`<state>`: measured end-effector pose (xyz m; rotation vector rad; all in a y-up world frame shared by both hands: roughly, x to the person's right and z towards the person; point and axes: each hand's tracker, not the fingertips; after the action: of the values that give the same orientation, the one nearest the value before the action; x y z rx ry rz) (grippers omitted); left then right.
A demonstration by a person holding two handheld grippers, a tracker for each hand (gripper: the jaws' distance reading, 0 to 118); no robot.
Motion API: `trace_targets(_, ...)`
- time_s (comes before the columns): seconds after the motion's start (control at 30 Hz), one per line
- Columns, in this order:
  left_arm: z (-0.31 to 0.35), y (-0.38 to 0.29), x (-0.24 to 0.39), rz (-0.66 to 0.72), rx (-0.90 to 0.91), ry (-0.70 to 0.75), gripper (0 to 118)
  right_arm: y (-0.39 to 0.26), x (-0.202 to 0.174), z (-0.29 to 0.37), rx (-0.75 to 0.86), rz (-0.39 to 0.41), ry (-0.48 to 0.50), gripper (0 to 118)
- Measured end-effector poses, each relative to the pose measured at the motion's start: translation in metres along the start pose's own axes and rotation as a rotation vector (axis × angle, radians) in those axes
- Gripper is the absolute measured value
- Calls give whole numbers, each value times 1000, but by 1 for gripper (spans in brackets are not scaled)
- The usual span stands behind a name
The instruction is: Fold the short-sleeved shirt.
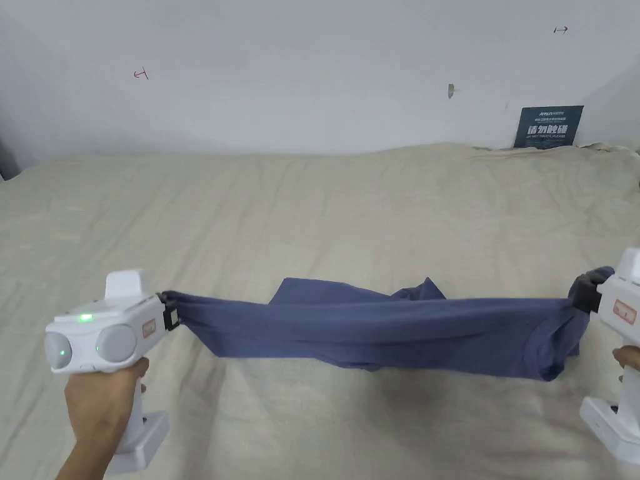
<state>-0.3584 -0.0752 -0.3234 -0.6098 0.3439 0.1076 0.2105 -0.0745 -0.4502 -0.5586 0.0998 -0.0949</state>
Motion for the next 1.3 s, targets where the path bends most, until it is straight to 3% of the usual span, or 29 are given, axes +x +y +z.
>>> trace_targets(0.47,62,-149,-28,36,-187,9,1,-123,19,92,-115,-65,-4,6)
trace_targets(0.87,142,-200,-44,32,-214,5,1,-182,41,168,-144,-82,-7,6)
trace_targets(1.3,112,-248,-42,14,-374,68,1,-243,48,142,-383,-59,-97,6)
